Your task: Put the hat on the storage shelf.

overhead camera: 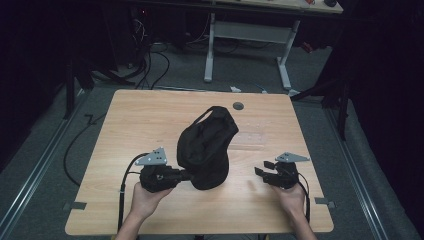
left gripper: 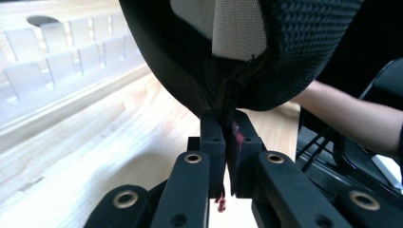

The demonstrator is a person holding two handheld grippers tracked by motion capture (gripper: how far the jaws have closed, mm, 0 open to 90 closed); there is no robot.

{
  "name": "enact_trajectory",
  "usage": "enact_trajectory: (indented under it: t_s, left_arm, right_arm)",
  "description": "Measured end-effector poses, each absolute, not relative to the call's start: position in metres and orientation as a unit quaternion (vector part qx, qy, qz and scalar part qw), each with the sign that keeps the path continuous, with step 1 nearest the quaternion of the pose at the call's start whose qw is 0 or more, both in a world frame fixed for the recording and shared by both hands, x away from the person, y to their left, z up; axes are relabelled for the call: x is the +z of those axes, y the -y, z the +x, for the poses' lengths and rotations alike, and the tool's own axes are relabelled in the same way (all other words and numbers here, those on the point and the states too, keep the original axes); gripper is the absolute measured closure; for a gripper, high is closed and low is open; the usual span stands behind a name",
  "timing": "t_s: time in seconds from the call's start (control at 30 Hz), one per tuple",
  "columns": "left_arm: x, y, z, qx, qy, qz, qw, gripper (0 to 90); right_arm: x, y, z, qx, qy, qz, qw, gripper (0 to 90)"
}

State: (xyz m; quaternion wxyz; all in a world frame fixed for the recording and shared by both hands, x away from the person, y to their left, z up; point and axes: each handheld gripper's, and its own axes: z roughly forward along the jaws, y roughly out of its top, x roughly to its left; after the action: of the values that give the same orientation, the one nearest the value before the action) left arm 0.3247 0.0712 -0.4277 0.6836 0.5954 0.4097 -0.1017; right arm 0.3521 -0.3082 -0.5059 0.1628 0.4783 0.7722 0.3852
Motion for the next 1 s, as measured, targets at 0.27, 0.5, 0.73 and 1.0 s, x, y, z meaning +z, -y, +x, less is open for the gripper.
enact_trajectory:
  t_s: [0.27,0.5,0.73,1.0]
  left_arm:
    - [-0.423,-0.077,0.329,-0.077,-0.421,0.582,0.692,86.5]
    - [-0.413,-0.081,0.335,-0.054,-0.424,0.566,0.704,86.5]
    - [-0.404,-0.084,0.345,-0.023,-0.429,0.559,0.709,86.5]
    - [-0.396,-0.085,0.359,0.01,-0.436,0.552,0.711,86.4]
  right_arm:
    - [-0.527,0.31,0.35,0.33,-0.766,0.512,0.206,42.5]
    - [-0.53,0.305,0.348,0.325,-0.764,0.509,0.228,40.3]
    - [-0.531,0.305,0.348,0.325,-0.766,0.506,0.227,38.8]
    - [-0.531,0.305,0.348,0.324,-0.768,0.504,0.227,37.7]
